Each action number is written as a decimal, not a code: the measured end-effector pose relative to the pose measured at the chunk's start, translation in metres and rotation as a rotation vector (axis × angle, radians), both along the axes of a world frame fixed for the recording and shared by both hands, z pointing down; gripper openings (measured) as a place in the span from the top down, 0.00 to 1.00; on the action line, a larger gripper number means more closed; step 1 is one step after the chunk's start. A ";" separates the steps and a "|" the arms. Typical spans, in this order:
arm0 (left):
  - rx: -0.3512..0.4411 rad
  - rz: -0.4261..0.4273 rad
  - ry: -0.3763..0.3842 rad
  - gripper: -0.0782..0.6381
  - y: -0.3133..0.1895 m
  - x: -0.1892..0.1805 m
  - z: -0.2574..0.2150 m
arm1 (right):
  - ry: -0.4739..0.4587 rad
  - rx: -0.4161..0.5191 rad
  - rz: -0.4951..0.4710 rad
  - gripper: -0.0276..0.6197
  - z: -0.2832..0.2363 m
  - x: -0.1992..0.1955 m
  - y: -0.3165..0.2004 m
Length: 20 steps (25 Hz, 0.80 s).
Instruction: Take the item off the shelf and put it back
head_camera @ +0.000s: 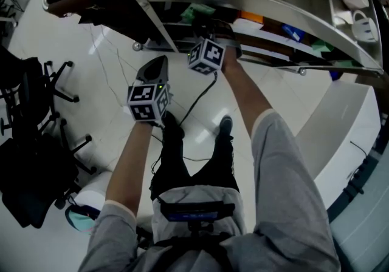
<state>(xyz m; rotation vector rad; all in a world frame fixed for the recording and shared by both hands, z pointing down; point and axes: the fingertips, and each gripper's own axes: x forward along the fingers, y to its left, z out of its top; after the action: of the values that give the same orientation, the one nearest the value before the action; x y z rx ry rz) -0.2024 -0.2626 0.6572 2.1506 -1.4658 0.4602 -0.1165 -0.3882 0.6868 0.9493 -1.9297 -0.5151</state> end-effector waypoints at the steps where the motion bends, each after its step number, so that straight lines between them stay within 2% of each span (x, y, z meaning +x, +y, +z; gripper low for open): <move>1: -0.001 -0.003 0.002 0.88 0.000 0.000 0.000 | -0.008 -0.016 -0.003 0.78 0.001 -0.001 0.002; 2: -0.002 -0.005 0.004 0.88 0.001 -0.001 0.001 | -0.015 -0.025 -0.008 0.74 0.003 -0.002 0.003; 7: -0.005 -0.012 0.014 0.88 0.001 -0.002 0.002 | -0.039 -0.010 -0.011 0.72 0.002 -0.002 0.004; 16: -0.005 -0.019 0.018 0.88 0.008 0.001 -0.006 | -0.084 0.009 0.002 0.72 -0.019 0.003 0.015; 20: 0.002 -0.027 0.023 0.88 0.013 0.003 -0.017 | -0.128 -0.016 0.012 0.72 -0.040 0.005 0.028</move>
<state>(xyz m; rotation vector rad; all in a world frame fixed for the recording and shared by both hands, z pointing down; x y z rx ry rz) -0.1997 -0.2494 0.6398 2.1283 -1.4817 0.4230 -0.1117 -0.3607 0.6470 1.0043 -2.0379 -0.4405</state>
